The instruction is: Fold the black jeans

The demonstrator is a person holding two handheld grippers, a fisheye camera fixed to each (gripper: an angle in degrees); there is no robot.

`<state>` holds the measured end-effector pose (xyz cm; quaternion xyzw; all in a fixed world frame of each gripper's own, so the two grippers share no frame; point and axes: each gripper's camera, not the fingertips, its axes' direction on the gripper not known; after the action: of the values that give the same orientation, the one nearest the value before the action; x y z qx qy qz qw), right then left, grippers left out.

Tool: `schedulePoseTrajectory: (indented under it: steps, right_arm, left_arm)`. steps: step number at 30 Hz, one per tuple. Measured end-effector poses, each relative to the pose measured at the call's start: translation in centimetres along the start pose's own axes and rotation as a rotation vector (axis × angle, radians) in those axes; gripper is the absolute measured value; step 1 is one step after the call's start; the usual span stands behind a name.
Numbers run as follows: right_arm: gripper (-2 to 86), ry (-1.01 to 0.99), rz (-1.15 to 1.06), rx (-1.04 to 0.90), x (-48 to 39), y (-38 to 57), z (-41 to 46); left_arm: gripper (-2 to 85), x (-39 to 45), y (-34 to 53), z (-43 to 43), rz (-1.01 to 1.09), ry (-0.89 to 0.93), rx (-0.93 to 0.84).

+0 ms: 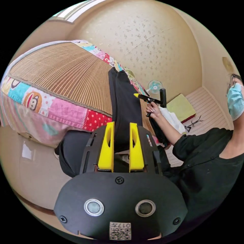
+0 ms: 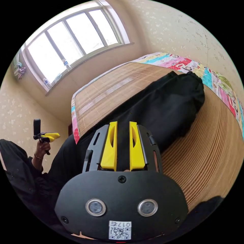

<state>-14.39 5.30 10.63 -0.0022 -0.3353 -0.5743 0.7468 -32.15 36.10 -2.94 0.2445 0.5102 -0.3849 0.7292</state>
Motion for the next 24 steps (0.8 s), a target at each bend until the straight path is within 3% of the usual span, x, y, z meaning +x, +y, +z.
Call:
schedulePoseTrajectory:
  steps: [3, 6, 9, 13, 17, 24]
  right_arm:
    - [9.8, -0.043, 0.141, -0.001, 2.9, 6.1, -1.6]
    - [12.7, -0.135, 0.296, -0.043, 4.8, 8.9, -1.0]
    - [14.2, -0.133, 0.313, 0.032, 3.5, 9.5, -1.3]
    - [12.9, -0.131, 0.339, 0.005, 2.7, 8.1, 0.5]
    - [6.2, -0.14, 0.388, -0.027, 4.4, 7.3, 0.5]
    - [3.2, -0.066, 0.364, -0.052, 6.0, 9.2, -3.7]
  left_arm:
    - [12.6, 0.0, -5.0, 3.9, -0.01, -0.08, -0.025]
    - [13.9, -2.3, -8.8, 6.8, -0.104, 0.005, -0.029]
    - [14.1, -3.5, -10.6, 8.9, -0.166, 0.084, -0.022]
    - [13.7, -2.6, -12.0, 11.2, -0.186, 0.032, -0.12]
    - [12.4, -0.7, -11.8, 13.5, -0.225, 0.061, -0.156]
    - [8.5, 5.9, -8.1, 17.5, -0.104, 0.032, -0.237]
